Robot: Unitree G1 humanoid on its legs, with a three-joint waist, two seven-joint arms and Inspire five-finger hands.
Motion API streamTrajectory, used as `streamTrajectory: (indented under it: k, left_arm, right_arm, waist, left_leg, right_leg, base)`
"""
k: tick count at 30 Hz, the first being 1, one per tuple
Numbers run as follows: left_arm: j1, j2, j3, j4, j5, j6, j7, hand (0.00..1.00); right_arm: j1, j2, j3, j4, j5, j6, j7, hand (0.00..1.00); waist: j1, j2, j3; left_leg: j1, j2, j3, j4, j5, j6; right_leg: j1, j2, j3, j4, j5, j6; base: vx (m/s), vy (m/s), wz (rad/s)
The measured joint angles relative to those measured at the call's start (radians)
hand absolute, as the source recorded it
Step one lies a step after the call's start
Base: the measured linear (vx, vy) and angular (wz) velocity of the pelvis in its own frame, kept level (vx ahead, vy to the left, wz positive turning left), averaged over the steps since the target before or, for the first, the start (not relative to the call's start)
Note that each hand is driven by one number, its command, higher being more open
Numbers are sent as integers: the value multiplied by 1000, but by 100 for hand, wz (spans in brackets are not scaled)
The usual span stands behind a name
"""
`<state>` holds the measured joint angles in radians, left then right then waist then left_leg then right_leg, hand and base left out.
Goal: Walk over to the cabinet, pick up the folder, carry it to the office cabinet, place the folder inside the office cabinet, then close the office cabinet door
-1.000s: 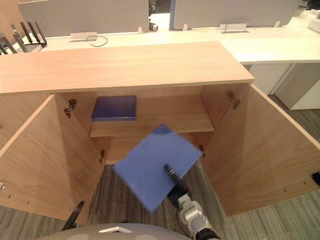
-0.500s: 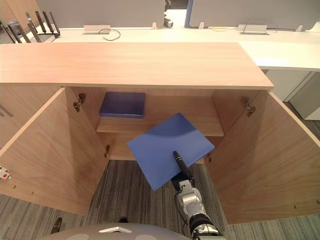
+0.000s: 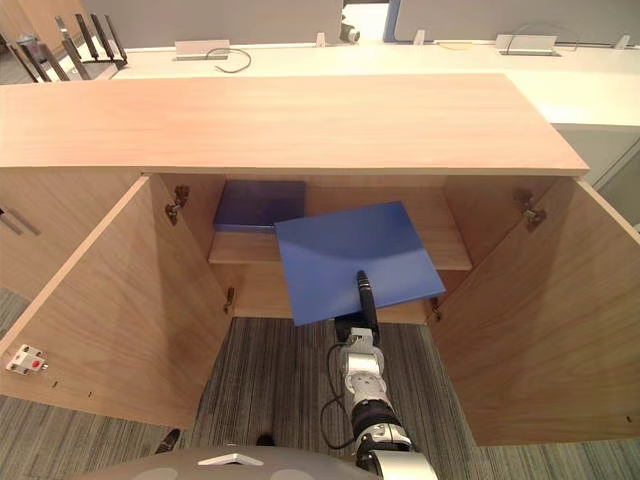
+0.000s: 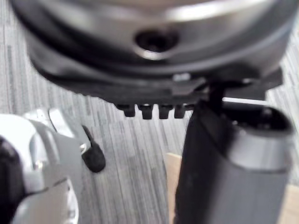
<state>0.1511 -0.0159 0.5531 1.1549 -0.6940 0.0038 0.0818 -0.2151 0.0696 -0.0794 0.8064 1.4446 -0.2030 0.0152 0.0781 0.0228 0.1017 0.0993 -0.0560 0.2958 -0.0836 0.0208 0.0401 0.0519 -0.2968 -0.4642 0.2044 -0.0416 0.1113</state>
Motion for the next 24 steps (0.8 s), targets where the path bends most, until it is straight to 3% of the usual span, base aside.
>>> streamTrajectory:
  k: [2, 3, 5, 9, 10, 16, 20, 24]
  left_arm:
    - [-8, -3, -7, -10, 17, -1, 0, 100]
    - [-8, 1, -5, -12, 43, -1, -1, 100]
    - [-6, -7, 3, -27, 51, -2, 1, 100]
    - [1, -15, 14, -50, 76, -3, 2, 100]
    - [6, -10, 6, -46, 110, -1, 2, 100]
    - [7, 13, -76, -44, 113, 1, 3, 100]
    - [-3, 22, -77, -47, 113, -1, 23, 100]
    - [-3, 31, -112, -49, 124, -4, 29, 100]
  right_arm:
    - [-4, 0, 44, -6, 16, -3, -9, 0]
    - [-4, 0, 72, -8, 15, -5, -17, 0]
    - [-5, 2, 105, -32, 15, -7, -25, 0]
    - [-5, 2, 141, -73, 15, -3, -26, 0]
    - [-4, 2, 141, -73, 14, -2, -26, 0]
    - [-4, 1, 141, -23, 13, 0, -26, 0]
    - [9, 1, 158, -15, 12, 0, -32, 0]
    - [13, -12, 157, -20, 7, -6, -35, 0]
  waist:
    - [0, 7, 26]
    - [2, -3, 24]
    - [4, -13, 28]
    - [4, -7, 27]
    - [3, -11, 24]
    - [4, -18, 21]
    - [2, -39, 26]
    - [5, -38, 28]
  left_leg:
    - [15, 20, 0, 0, 1, 1]
    - [14, 23, 2, -1, 1, -5]
    - [9, 24, 4, -2, 5, -13]
    - [-9, 45, -5, -6, 14, -31]
    - [-15, 63, -24, -6, 16, -50]
    - [-26, 78, -26, 0, 13, -67]
    - [-151, 133, -25, 283, -118, -65]
    - [-178, 146, -29, 397, -130, -61]
  right_leg:
    - [-9, 18, 18, 27, -1, -9]
    - [9, 33, 31, -18, -1, -27]
    - [41, 47, 14, -92, -2, -24]
    - [48, 74, -11, -131, 2, -9]
    - [71, 102, -28, -168, 2, -10]
    - [76, 124, -29, -194, 1, -13]
    - [88, 132, -34, -194, -4, -22]
    - [119, 126, -31, -197, -5, -22]
  base:
    - [-44, -47, -9]
    - [-45, -63, -4]
    - [-25, -112, -4]
    - [-25, -128, 10]
    - [36, -193, 24]
    - [75, -73, 2]
    - [60, -55, 0]
    - [23, 2, 1]
